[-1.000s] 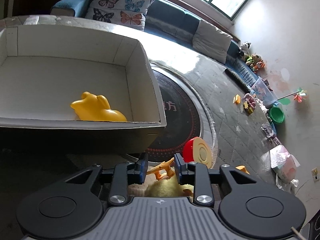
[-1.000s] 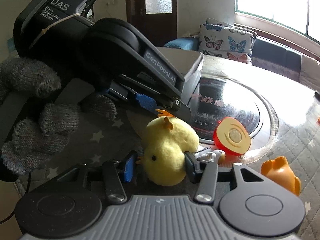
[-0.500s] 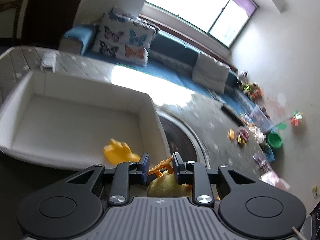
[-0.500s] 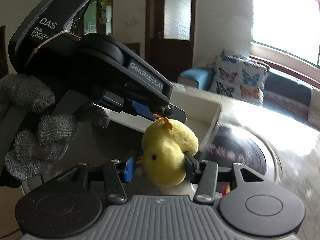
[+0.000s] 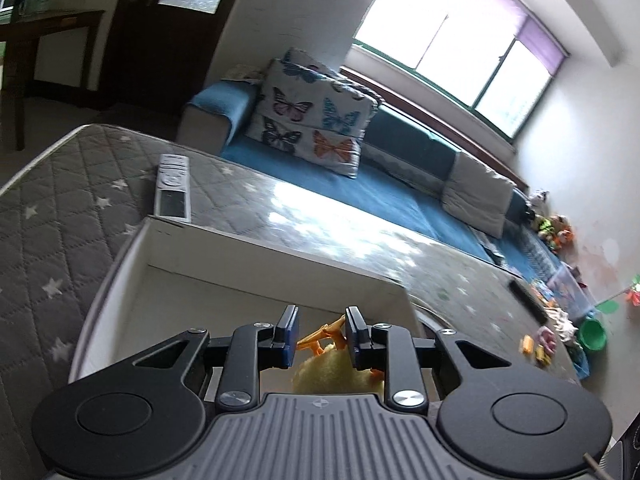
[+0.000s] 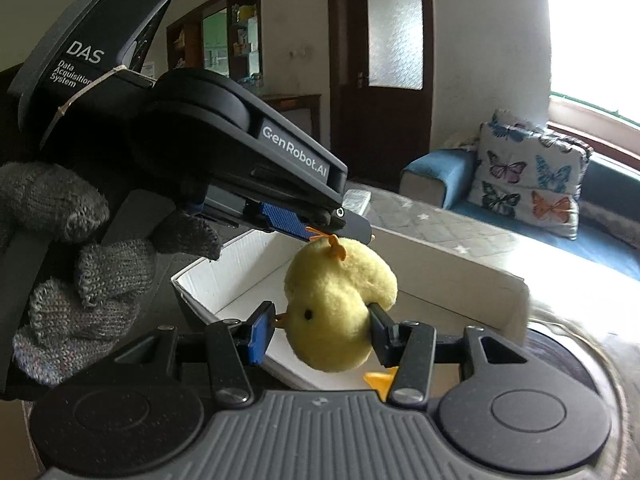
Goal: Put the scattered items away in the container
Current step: 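Lift the chick into the white box and open the right gripper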
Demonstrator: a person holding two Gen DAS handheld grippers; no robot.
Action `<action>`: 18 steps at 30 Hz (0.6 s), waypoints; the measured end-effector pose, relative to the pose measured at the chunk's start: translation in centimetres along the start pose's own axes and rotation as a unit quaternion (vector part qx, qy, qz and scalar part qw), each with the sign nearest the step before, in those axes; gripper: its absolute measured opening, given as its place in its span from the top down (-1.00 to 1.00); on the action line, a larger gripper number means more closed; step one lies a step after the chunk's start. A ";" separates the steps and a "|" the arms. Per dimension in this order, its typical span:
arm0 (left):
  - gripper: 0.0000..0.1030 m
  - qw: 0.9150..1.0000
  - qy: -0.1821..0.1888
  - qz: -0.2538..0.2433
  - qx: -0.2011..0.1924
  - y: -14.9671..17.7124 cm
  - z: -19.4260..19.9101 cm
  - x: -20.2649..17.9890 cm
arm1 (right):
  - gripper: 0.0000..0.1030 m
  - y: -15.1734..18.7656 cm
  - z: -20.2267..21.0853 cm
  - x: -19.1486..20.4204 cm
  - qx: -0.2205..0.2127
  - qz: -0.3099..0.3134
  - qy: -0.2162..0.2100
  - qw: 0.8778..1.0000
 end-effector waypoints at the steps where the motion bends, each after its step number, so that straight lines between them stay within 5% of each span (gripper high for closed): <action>1: 0.47 1.000 -0.002 0.005 0.003 -0.1 -0.4 0.5 | 0.03 0.1 -0.7 -0.1 0.006 -0.001 -0.003 1.000; 11: 0.50 0.998 -0.038 0.027 0.034 1.2 -3.0 3.9 | 0.03 1.6 -5.8 0.1 0.070 0.001 -0.019 0.997; 18: 0.48 0.998 -0.049 0.028 0.032 1.6 -2.7 4.2 | 0.01 1.8 -5.3 -0.1 0.072 -0.016 -0.027 0.997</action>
Point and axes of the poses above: each gripper's, at about its wrist camera, not at the fingertips, and z roughly against the way its jaws point, x to its left, y to its underside, the point moved 7 cm from there along -z, roughly the way its jaws point, and after that the axes turned 4 degrees about -z, right-handed, at the moved point
